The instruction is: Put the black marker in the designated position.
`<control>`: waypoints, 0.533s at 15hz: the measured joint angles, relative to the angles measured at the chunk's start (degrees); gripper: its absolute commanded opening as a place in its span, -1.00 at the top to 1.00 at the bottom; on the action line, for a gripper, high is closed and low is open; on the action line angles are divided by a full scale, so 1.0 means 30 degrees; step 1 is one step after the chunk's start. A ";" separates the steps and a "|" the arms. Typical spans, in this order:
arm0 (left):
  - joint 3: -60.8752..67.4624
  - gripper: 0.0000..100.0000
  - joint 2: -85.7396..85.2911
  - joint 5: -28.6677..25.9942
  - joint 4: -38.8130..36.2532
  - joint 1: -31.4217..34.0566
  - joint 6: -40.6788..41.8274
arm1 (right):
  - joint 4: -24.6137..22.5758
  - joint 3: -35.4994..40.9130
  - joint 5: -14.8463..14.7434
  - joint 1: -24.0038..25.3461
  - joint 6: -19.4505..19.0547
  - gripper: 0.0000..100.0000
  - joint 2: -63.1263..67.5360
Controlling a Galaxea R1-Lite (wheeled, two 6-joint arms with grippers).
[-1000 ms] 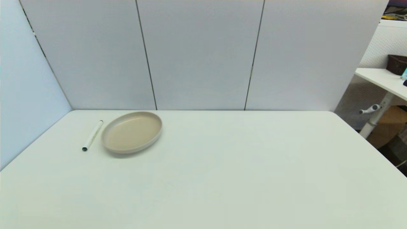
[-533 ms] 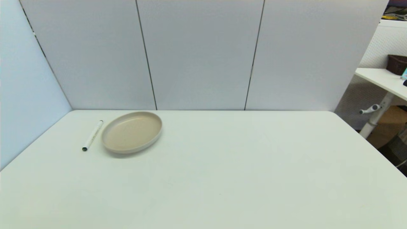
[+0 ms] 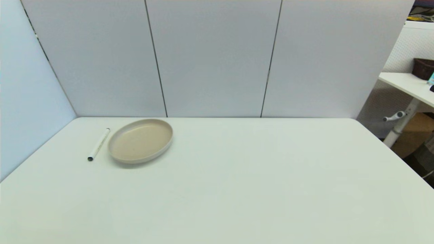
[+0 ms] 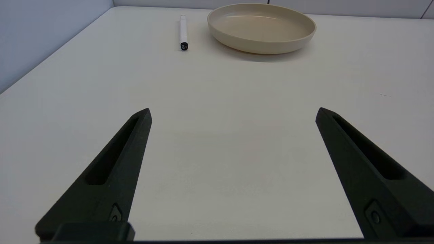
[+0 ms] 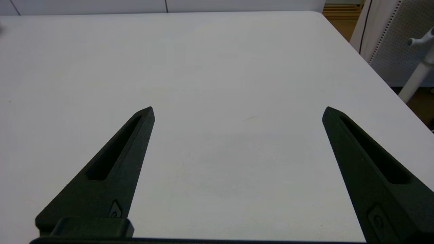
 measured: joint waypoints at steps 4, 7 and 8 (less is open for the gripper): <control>0.0000 -1.00 0.0000 0.0016 0.0000 0.0000 0.0004 | 0.0024 0.0000 0.0008 0.0000 -0.0073 -1.00 0.0000; 0.0000 -1.00 0.0000 0.0000 0.0000 0.0000 0.0004 | 0.0000 0.0000 0.0008 0.0000 -0.0037 -1.00 0.0000; 0.0000 -1.00 0.0000 0.0008 0.0000 0.0000 0.0004 | 0.0008 0.0000 0.0008 0.0000 -0.0045 -1.00 0.0000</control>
